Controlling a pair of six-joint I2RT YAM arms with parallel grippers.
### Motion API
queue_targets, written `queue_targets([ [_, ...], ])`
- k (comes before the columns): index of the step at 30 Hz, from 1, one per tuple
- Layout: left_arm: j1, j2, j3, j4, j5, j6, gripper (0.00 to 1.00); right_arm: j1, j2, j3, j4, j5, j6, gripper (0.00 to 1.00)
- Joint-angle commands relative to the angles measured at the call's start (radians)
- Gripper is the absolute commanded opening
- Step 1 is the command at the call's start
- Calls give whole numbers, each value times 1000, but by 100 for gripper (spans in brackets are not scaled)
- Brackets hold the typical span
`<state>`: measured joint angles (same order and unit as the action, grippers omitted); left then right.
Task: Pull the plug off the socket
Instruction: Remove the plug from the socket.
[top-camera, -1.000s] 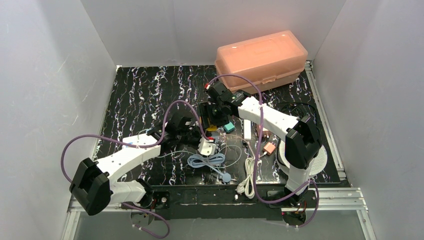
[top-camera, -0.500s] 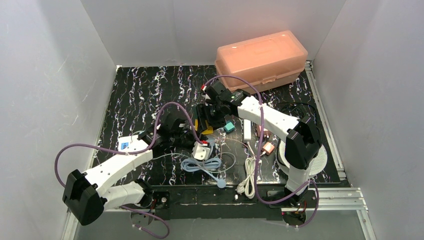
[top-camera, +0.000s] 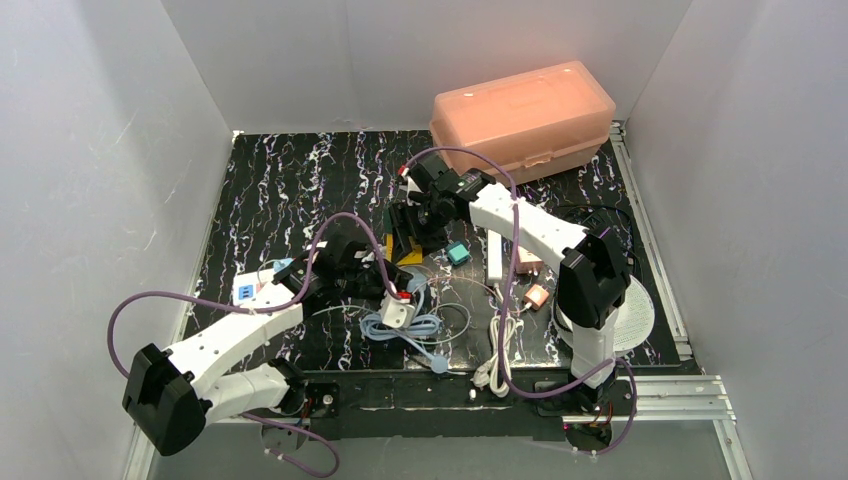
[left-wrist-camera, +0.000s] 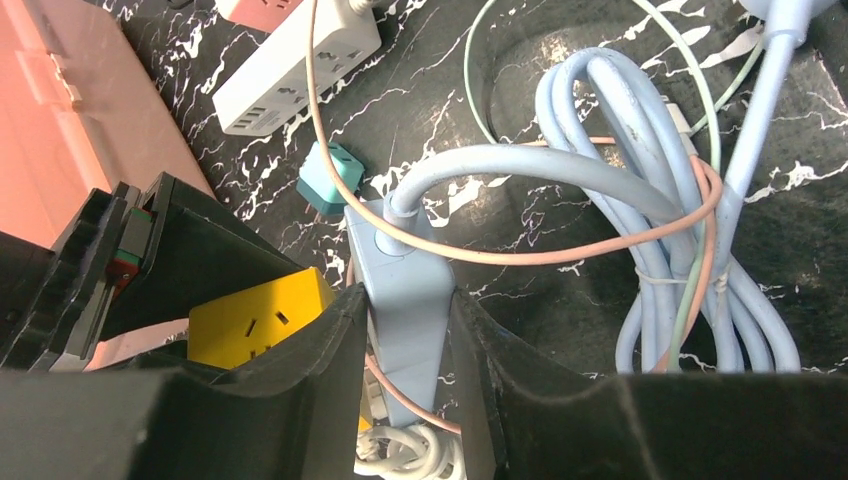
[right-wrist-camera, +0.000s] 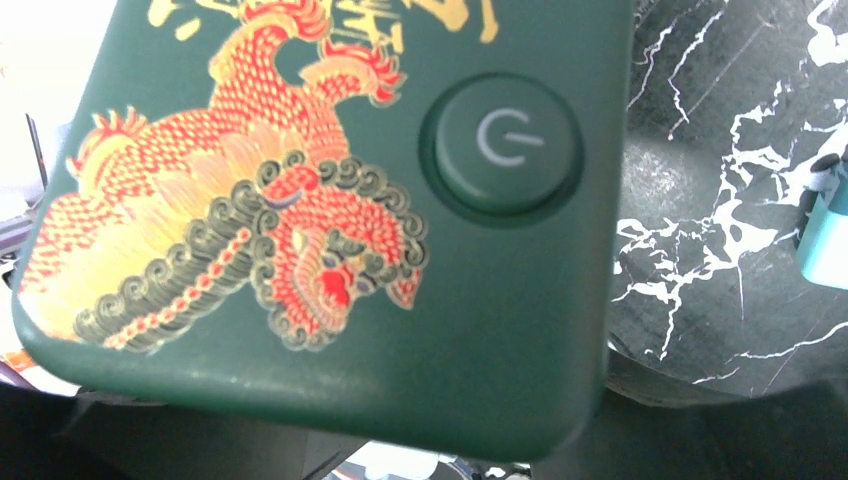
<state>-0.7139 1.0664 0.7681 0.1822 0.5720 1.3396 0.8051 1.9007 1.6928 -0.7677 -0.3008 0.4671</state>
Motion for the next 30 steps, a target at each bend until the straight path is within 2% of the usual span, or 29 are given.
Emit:
queue_targets([
  [1, -12, -30, -41, -236, 155, 16, 0, -66, -40, 129, 184, 0, -132, 1],
  [5, -13, -22, -34, -242, 149, -6, 0, -64, -71, 107, 193, -3, -159, 1],
  [14, 17, -11, -4, -267, 103, -62, 0, -52, -332, -346, 537, 140, -117, 1],
  [22, 20, 22, -5, -233, 56, -61, 0, -50, -315, -311, 522, 133, -128, 1],
  [25, 38, 40, 19, -198, 15, -135, 0, -52, -351, -327, 512, 160, -160, 1],
  [28, 84, 69, 106, -233, -9, -256, 51, -54, -421, -369, 530, 176, -192, 1],
  [30, 124, 60, 151, -248, -19, -348, 74, -56, -473, -397, 536, 171, -207, 1],
])
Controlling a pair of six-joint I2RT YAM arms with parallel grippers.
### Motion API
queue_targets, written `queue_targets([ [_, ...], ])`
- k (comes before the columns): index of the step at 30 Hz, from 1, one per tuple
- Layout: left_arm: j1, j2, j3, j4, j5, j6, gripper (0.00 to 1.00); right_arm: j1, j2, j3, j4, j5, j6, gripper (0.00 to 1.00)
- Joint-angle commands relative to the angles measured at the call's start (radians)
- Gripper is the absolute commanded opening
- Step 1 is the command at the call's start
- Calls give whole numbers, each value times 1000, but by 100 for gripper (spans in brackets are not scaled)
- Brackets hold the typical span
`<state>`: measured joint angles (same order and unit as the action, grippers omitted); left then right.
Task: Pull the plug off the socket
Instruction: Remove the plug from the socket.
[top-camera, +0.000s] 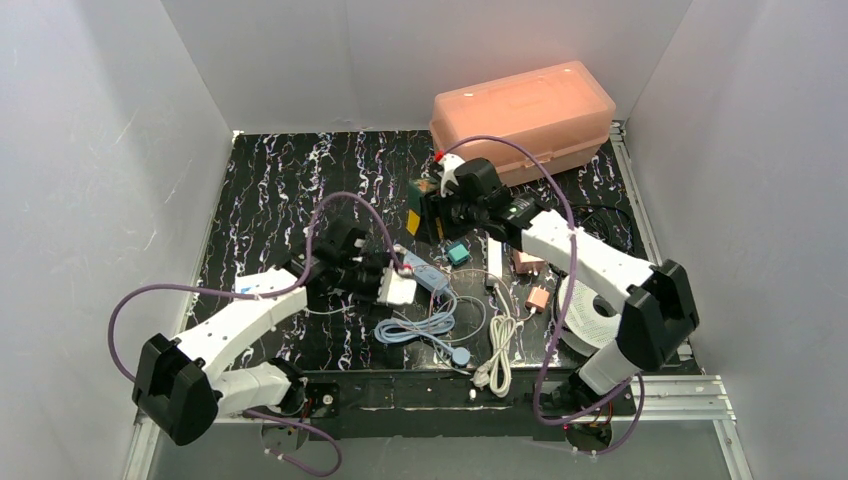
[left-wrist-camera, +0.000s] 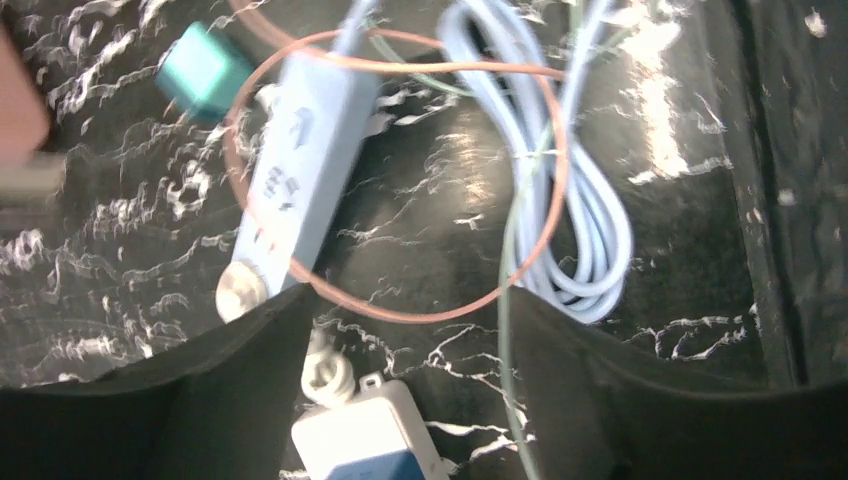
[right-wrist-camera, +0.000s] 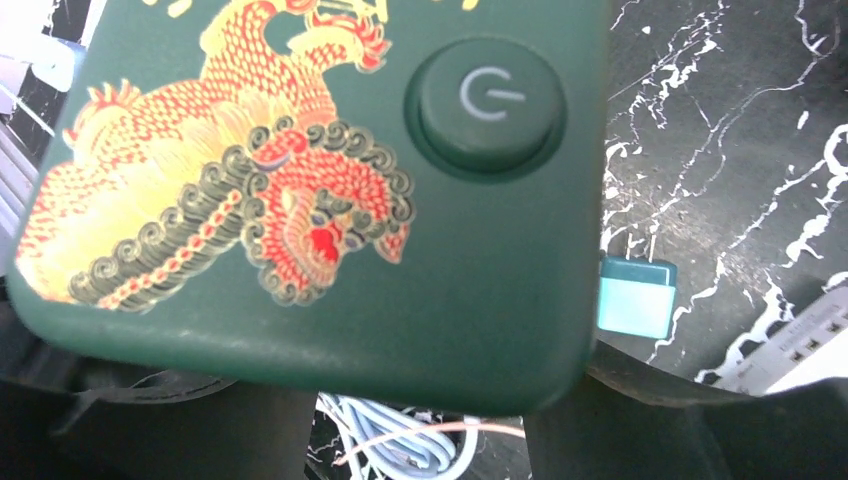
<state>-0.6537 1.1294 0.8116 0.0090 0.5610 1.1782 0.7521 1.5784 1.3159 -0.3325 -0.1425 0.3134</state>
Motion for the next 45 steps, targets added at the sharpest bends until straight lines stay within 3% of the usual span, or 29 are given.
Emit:
queue_targets([
  [1, 94, -18, 120, -70, -9, -240, 86, -3, -180, -41, 105, 8, -61, 1],
  [2, 115, -33, 131, -71, -14, -277, 95, -4, -211, -68, 117, 1, -64, 1],
  [3, 132, -44, 145, -84, -23, -308, 98, -5, -246, -100, 134, -10, -66, 1],
  [9, 166, -52, 213, -177, -69, -480, 98, -9, -476, -356, 276, -127, -109, 1],
  [15, 190, 12, 476, -342, 190, -665, 98, -7, -649, -475, 279, -225, -203, 1],
  [17, 190, 22, 504, -318, 245, -746, 98, -7, -671, -475, 276, -276, -224, 1],
  [21, 190, -2, 455, -122, 354, -901, 98, -4, -648, -415, 222, -368, -267, 1],
  [24, 190, -18, 444, -50, 458, -898, 98, 9, -576, -293, 77, -429, -325, 1],
  [29, 190, 37, 552, -139, 545, -870, 98, 56, -486, -168, -90, -434, -435, 1],
  [36, 190, 23, 569, -157, 683, -855, 98, 126, -403, -49, -264, -391, -540, 1],
  [45, 189, 30, 540, -166, 622, -805, 98, 203, -292, 83, -354, -362, -600, 1],
])
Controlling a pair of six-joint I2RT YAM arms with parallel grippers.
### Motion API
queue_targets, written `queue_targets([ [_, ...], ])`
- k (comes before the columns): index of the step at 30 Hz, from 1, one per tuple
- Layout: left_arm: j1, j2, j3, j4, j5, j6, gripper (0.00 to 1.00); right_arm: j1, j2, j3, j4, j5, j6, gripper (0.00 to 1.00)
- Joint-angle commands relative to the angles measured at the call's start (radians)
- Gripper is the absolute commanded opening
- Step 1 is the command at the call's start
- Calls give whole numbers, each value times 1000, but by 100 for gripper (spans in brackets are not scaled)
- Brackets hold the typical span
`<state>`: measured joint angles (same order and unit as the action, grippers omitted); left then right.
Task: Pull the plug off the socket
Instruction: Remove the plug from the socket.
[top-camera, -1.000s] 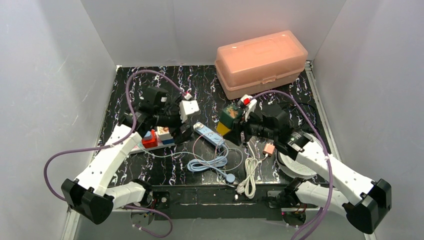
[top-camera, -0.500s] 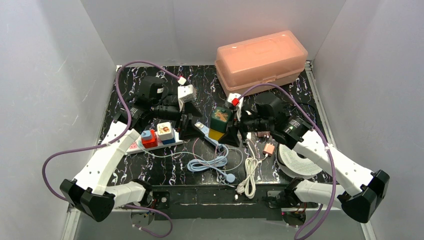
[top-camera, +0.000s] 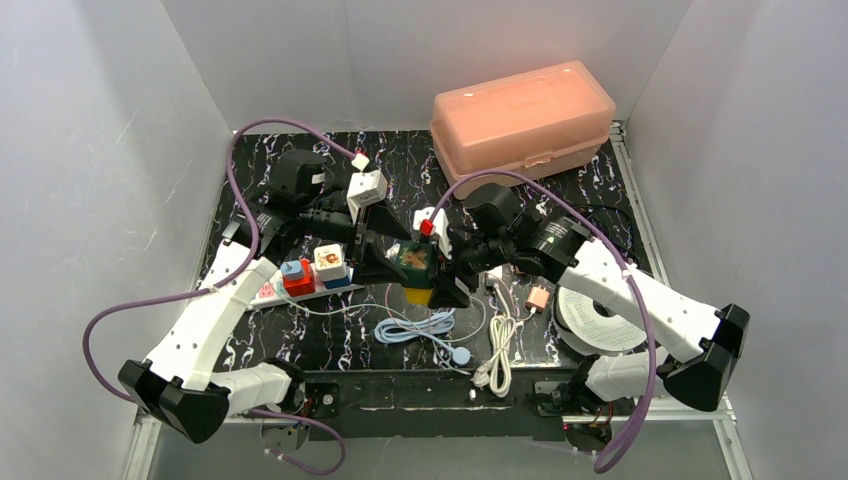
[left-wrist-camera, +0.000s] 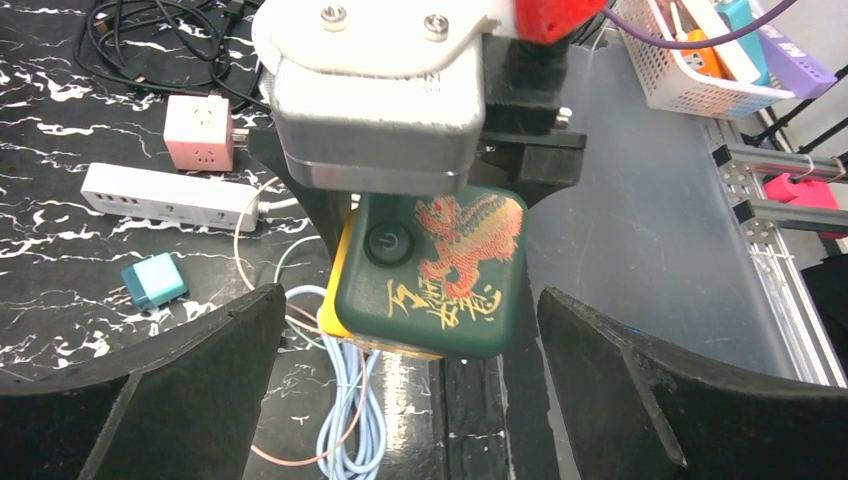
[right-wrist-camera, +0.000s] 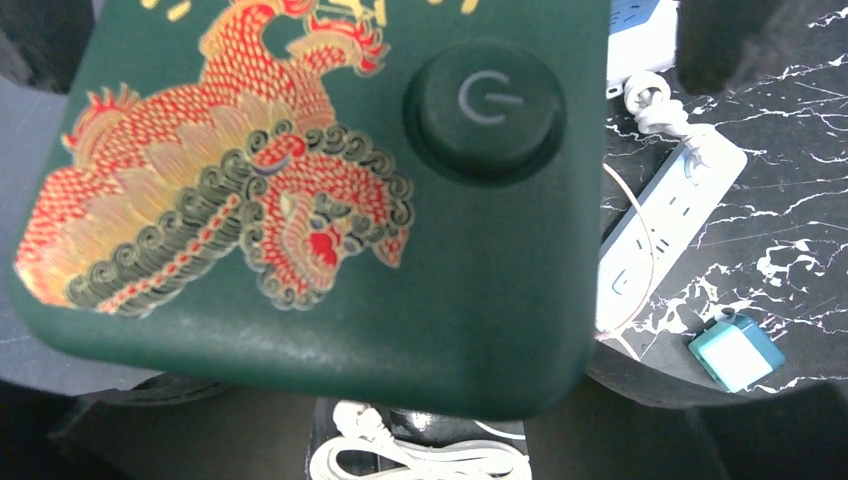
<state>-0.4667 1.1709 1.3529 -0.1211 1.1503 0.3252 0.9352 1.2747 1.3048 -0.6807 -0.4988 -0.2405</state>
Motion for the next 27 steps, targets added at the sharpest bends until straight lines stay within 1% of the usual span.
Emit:
queue_targets([
  [1, 2, -11, -2, -39, 30, 59, 98, 24, 22, 104, -12, -7, -48, 1],
  [5, -5, -14, 0, -107, 50, 132, 98, 33, 58, 142, -29, -11, -63, 1],
  [9, -14, -36, -23, -112, 28, 181, 98, 39, 93, 189, -33, -21, -68, 1],
  [10, -15, -36, -24, -112, 28, 189, 93, 41, 104, 201, -36, -25, -68, 1],
  [12, -15, -34, -11, -139, 40, 213, 80, 47, 127, 226, -39, -28, -63, 1],
  [16, -18, -33, -3, -162, 36, 238, 62, 62, 161, 256, -20, -23, -43, 1],
  [17, -18, -34, -4, -164, 30, 243, 56, 67, 167, 264, -17, -23, -39, 1],
  [18, -18, -34, -2, -171, 20, 254, 50, 73, 171, 269, -14, -21, -35, 1],
  [20, -18, -36, 1, -188, 10, 278, 28, 81, 172, 265, -1, -7, -20, 1],
  [22, -18, -39, 1, -200, 2, 292, 12, 80, 156, 244, 22, 6, -6, 7],
  [23, -17, -43, 1, -209, -4, 302, 8, 80, 143, 227, 40, 12, -2, 10],
  [24, -18, -45, 1, -217, -8, 310, 6, 80, 124, 204, 64, 19, 2, 13],
  [25, -18, -45, 0, -226, -11, 319, 4, 80, 106, 181, 90, 28, 5, 19],
  [26, -18, -47, 1, -233, -13, 324, 0, 80, 88, 159, 130, 43, 15, 30],
  [27, -17, -48, 1, -236, -15, 324, 0, 80, 69, 140, 159, 58, 18, 38],
])
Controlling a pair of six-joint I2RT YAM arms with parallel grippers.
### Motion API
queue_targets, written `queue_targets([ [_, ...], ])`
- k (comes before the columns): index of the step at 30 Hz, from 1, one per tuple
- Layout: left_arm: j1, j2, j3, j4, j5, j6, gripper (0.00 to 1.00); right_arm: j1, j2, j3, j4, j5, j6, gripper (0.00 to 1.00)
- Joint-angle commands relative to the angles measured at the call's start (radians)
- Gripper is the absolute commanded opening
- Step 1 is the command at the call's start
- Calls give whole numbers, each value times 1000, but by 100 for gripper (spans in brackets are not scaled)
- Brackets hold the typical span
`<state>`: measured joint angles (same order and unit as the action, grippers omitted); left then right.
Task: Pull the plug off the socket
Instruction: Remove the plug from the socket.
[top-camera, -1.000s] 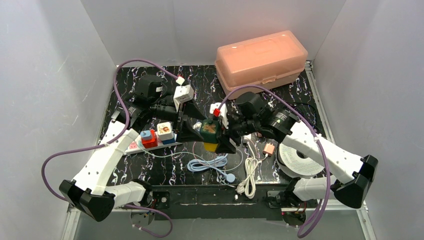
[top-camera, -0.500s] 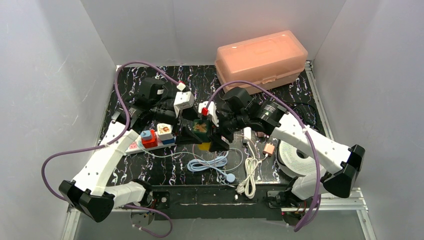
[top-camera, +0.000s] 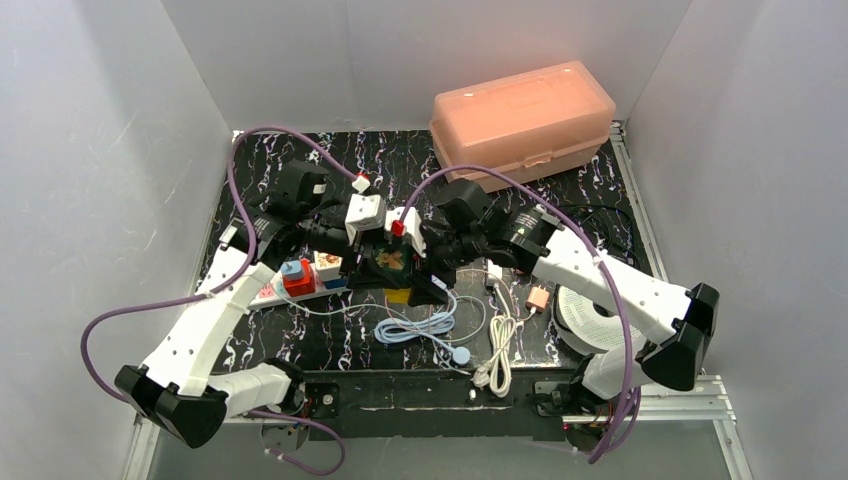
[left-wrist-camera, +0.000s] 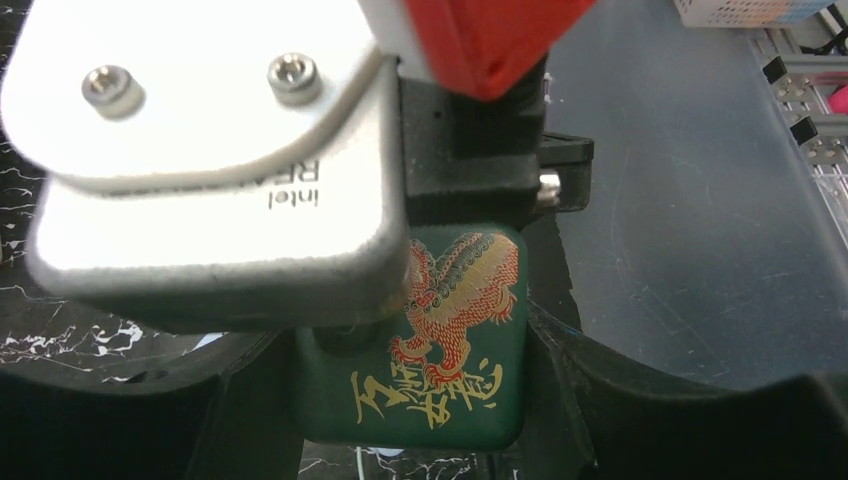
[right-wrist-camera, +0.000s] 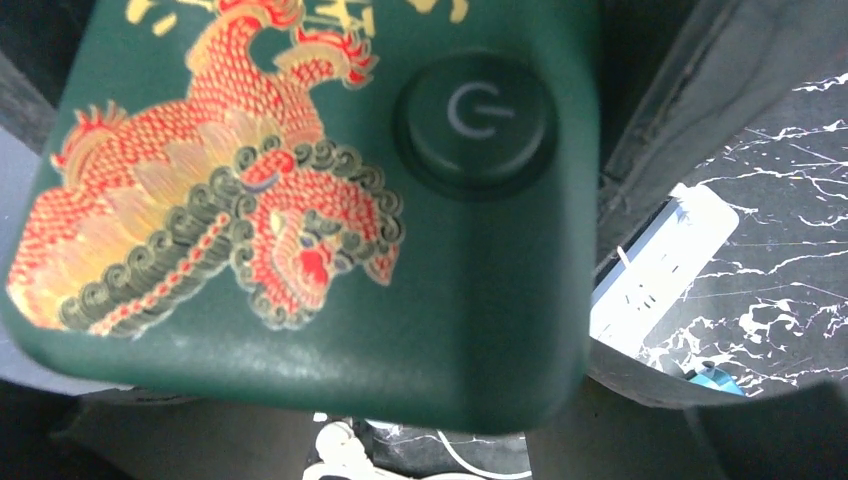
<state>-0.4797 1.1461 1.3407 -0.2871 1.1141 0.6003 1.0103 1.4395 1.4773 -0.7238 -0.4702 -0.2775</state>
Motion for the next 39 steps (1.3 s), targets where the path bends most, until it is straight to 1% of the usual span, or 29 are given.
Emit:
queue_targets([
  [1, -5, -25, 13, -72, 19, 50, 0, 5, -114, -53, 234, 44, 60, 52],
  [2, -5, -26, 13, -73, 15, 51, 0, 4, -143, -74, 272, 74, 70, 62],
  [3, -5, -28, 13, -73, 11, 59, 0, 5, -168, -103, 312, 88, 79, 69],
  [5, -5, -37, 10, -70, -1, 79, 0, 5, -223, -174, 408, 141, 94, 75],
  [8, -5, -41, 22, -71, -12, 89, 0, 5, -300, -279, 529, 209, 114, 79],
  [14, -5, -45, 64, -64, -16, 107, 0, 5, -385, -376, 626, 282, 109, 83],
  [16, -4, -48, 73, -47, -20, 104, 0, 4, -420, -438, 695, 275, 108, 84],
  [19, -4, -47, 92, -29, -13, 77, 0, 4, -474, -540, 845, 281, 154, 84],
  [26, -4, -55, 113, -11, 3, 5, 0, 4, -565, -692, 1062, 232, 251, 86],
  [31, -4, -64, 113, -20, -7, -1, 0, 4, -554, -675, 1103, 209, 254, 87],
  [39, -3, -66, 126, -2, -12, -19, 0, 5, -483, -666, 1188, 150, 268, 88],
])
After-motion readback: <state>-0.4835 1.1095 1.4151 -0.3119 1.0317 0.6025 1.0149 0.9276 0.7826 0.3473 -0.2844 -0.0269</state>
